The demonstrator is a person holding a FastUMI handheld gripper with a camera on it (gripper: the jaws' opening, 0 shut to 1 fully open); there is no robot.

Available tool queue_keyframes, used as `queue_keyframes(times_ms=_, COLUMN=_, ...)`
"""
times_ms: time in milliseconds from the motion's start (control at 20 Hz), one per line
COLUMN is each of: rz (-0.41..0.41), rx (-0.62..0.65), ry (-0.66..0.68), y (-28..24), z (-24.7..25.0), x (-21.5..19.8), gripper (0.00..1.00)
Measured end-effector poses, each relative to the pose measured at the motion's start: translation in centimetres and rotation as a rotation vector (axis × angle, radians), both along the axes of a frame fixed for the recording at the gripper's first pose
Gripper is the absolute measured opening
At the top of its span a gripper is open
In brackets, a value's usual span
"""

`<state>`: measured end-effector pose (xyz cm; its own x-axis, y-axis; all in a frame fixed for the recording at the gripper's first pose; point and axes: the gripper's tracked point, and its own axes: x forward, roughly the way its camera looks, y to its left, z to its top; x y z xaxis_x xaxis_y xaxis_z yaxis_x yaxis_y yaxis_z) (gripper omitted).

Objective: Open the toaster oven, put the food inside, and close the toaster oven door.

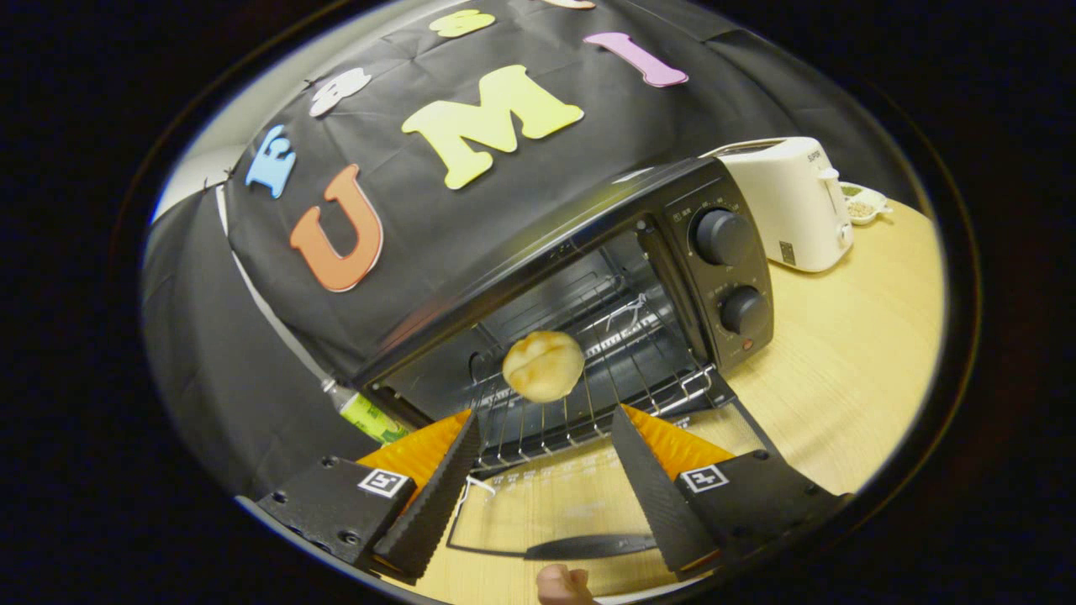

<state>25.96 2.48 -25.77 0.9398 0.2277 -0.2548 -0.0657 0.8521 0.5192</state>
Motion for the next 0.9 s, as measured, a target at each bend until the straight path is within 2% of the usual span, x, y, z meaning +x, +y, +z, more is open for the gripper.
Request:
queue_keyframes(times_ms=250, rz=0.039, rx=-0.085, ry=0.058, y=1.5, z=-2.2, x=-4.2, gripper=1.0)
queue_keyframes(times_ms=500, rz=0.071, rx=-0.236, ry=0.109, y=1.6, z=-4.6, x=-7.6, gripper=1.0)
queue_keyframes(times_ms=600, rz=0.048, rx=-0.298, ry=0.111, y=0.8, z=-4.9, x=-8.3, gripper=1.0)
queue_keyframes(times_ms=900, rz=0.082, rx=-0.362, ry=0.231, y=1.5, z=-7.6, x=-10.8, gripper=1.0)
